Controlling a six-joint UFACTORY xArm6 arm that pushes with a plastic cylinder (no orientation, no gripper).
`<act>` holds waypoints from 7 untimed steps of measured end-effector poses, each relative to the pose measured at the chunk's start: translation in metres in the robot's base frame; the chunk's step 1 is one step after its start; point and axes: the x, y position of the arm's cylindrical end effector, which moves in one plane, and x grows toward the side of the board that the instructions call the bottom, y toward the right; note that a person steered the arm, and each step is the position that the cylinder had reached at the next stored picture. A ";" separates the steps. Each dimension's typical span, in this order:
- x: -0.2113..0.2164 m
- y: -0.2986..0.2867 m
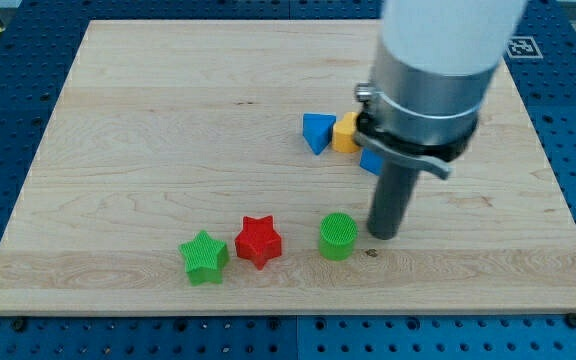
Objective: Slide the red circle to the bottom center of the board
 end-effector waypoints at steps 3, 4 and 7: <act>-0.074 0.106; -0.128 0.098; -0.141 0.041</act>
